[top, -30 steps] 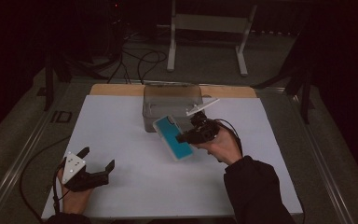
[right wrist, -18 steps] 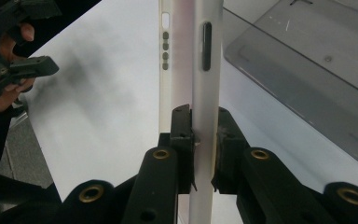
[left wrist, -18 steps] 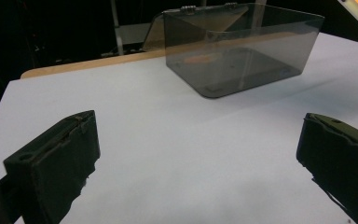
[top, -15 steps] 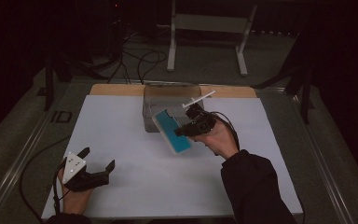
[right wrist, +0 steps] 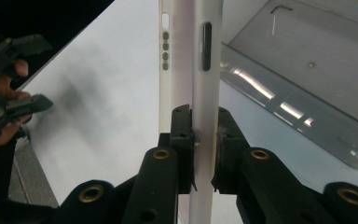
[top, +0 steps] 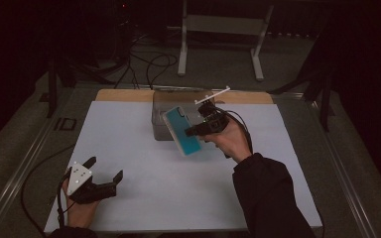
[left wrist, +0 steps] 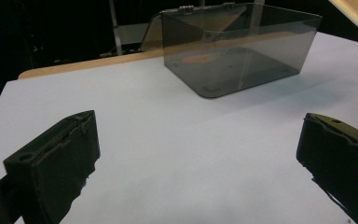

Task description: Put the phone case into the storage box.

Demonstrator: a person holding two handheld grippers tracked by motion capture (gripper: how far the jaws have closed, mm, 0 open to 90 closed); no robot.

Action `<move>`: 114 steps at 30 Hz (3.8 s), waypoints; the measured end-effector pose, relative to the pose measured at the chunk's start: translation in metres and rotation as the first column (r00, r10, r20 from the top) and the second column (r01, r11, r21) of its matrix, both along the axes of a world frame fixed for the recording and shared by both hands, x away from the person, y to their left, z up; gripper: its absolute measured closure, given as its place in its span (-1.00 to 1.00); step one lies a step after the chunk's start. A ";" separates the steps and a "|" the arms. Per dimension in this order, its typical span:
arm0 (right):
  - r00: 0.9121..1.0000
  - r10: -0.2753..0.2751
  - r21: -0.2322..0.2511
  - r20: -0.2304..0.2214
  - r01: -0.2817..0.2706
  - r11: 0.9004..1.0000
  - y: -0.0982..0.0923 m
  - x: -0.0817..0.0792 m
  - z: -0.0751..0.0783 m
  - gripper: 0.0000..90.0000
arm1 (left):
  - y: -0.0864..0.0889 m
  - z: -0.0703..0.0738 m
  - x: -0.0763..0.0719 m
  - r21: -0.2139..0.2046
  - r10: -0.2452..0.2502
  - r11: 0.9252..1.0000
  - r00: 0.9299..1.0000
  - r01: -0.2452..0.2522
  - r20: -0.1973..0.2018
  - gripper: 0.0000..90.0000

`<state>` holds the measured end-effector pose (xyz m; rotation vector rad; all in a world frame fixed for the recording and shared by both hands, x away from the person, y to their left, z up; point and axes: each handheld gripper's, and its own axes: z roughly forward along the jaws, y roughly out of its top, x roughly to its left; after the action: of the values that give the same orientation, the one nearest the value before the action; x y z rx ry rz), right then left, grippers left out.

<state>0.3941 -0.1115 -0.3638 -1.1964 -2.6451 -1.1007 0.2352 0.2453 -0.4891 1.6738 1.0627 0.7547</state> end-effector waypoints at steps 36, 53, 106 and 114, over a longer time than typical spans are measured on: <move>0.992 -0.129 -0.020 -0.014 0.129 0.992 0.002 0.043 0.022 0.81 | 0.000 0.000 -0.001 0.008 0.016 1.000 1.000 -0.016 0.017 -0.99; 0.979 -0.200 0.000 -0.036 0.200 0.980 -0.002 0.062 0.023 0.81 | 0.000 0.000 -0.001 0.007 0.015 1.000 1.000 -0.016 0.018 -0.99; 0.872 -0.490 -0.098 -0.001 0.487 0.868 -0.014 0.105 -0.006 0.81 | 0.001 0.003 -0.003 -0.012 0.022 1.000 0.999 -0.021 0.026 -0.99; 0.856 -0.517 -0.122 0.006 0.514 0.849 -0.018 0.107 -0.013 0.81 | 0.000 0.003 -0.003 -0.008 0.019 1.000 0.999 -0.019 0.026 -0.99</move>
<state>0.5015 -0.1290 -0.3765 -2.0157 -2.4548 -0.9656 0.2323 0.2450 -0.4865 1.6449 1.0632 0.7818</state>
